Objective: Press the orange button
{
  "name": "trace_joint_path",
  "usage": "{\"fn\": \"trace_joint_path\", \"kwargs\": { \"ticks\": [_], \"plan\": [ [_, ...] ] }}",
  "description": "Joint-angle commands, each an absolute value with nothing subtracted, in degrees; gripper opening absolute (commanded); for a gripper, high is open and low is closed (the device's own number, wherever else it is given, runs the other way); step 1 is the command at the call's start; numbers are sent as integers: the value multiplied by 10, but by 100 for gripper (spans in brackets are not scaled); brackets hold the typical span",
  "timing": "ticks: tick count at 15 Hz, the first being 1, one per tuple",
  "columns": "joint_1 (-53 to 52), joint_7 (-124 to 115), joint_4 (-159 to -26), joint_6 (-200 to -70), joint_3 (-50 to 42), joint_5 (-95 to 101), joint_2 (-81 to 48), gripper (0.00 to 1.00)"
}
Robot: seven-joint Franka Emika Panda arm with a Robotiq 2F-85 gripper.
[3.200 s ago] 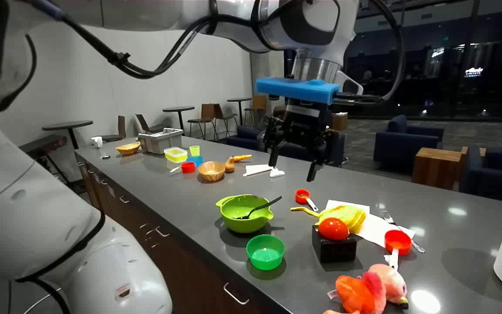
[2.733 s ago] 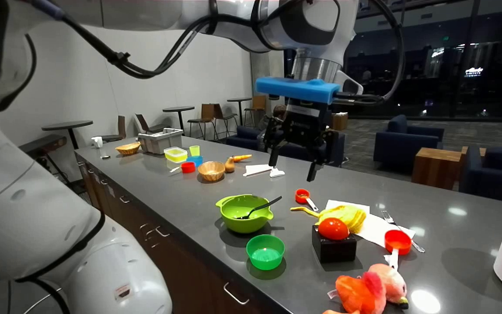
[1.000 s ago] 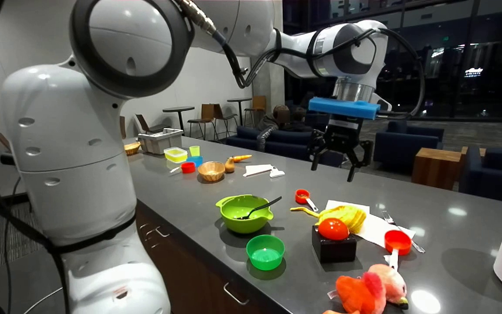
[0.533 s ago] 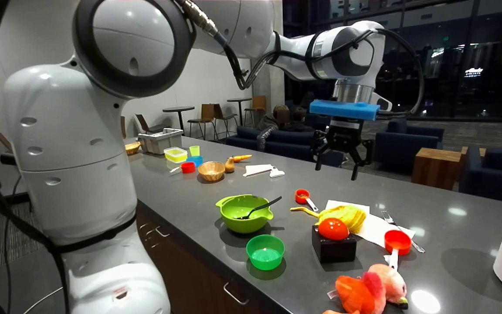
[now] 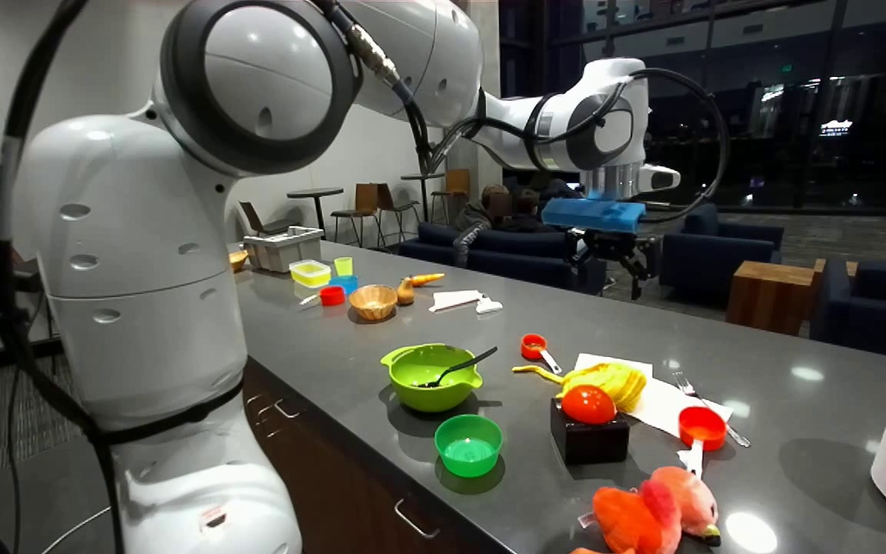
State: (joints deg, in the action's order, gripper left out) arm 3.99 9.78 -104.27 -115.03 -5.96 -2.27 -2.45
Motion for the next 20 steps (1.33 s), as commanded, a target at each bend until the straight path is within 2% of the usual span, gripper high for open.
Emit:
{"fn": "trace_joint_path", "kwargs": {
  "ticks": [1, 18, 19, 20],
  "plan": [
    [38, 70, -1058, -1208, -47, -31, -26, 100],
    [39, 43, -1050, -1174, -44, -8, -40, 100],
    [39, 38, -1050, -1170, -45, -6, -41, 75],
    [39, 33, -1048, -1163, -45, -7, -42, 74]
  ]
}}
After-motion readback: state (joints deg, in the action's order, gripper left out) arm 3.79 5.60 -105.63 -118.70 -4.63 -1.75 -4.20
